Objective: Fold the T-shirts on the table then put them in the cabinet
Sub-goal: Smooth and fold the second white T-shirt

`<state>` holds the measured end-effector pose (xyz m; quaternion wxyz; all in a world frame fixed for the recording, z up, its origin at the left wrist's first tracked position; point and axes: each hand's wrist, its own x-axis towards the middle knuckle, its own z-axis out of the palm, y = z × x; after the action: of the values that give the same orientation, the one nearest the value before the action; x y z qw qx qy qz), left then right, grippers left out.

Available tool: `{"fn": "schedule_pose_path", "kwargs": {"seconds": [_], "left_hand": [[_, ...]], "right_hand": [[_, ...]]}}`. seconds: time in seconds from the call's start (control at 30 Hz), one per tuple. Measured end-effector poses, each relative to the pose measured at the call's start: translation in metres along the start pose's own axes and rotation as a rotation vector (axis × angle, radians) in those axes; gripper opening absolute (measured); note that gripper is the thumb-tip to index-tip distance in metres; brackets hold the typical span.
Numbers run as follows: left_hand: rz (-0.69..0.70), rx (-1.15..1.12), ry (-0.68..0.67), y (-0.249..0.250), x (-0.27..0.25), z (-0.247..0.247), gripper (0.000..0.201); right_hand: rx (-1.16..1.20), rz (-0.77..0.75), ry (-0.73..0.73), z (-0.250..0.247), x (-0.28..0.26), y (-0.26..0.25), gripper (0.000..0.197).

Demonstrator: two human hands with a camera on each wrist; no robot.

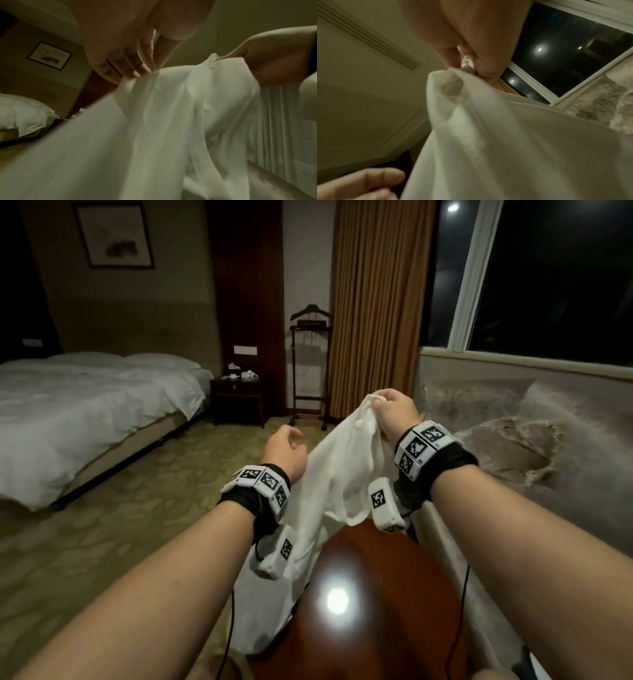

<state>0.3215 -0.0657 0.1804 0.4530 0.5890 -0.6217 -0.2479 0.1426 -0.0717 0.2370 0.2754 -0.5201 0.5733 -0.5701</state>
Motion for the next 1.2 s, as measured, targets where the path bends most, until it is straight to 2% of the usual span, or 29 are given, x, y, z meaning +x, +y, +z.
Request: {"fn": "schedule_pose_path", "kwargs": {"seconds": [0.07,0.13,0.23,0.3,0.37,0.5,0.67,0.8,0.87,0.97,1.0,1.1,1.2], "left_hand": [[0.052,-0.041,0.026,-0.001,-0.003,0.012,0.010],[0.087,-0.013,-0.066,0.002,-0.007,0.028,0.018],[0.043,0.041,-0.237,0.002,-0.009,0.055,0.036],[0.002,0.102,-0.298,-0.001,-0.010,0.073,0.051],[-0.019,0.151,-0.322,-0.003,-0.012,0.088,0.050],[-0.022,0.093,-0.295,-0.002,-0.020,0.111,0.020],[0.003,0.012,-0.313,0.006,-0.026,0.130,0.028],[0.017,0.068,-0.348,0.006,-0.030,0.142,0.025],[0.031,0.120,-0.315,0.007,-0.031,0.142,0.031],[0.033,0.168,-0.230,0.008,-0.023,0.130,0.028],[0.038,0.172,-0.205,0.008,-0.017,0.125,0.027],[0.039,0.175,-0.191,0.009,-0.003,0.106,0.027],[0.039,0.172,-0.195,0.012,0.003,0.089,0.027]], "right_hand": [[-0.006,0.024,-0.020,0.001,0.000,0.013,0.024],[-0.017,0.034,-0.020,-0.002,0.000,0.023,0.023],[0.005,0.045,-0.022,-0.010,0.000,0.035,0.022],[0.032,0.050,-0.026,-0.018,0.000,0.041,0.021],[0.058,0.056,-0.020,-0.028,0.002,0.048,0.021],[0.136,0.085,-0.017,-0.047,0.005,0.062,0.022],[0.197,0.120,-0.048,-0.061,0.003,0.072,0.023],[0.169,0.140,-0.085,-0.066,0.001,0.076,0.022],[0.121,0.136,-0.053,-0.068,0.003,0.079,0.022],[-0.005,0.114,-0.003,-0.077,0.006,0.083,0.017],[-0.041,0.120,-0.016,-0.081,0.006,0.086,0.021],[-0.228,0.155,-0.089,-0.091,0.003,0.092,0.053],[-0.406,0.178,-0.123,-0.093,0.000,0.097,0.049]]}}
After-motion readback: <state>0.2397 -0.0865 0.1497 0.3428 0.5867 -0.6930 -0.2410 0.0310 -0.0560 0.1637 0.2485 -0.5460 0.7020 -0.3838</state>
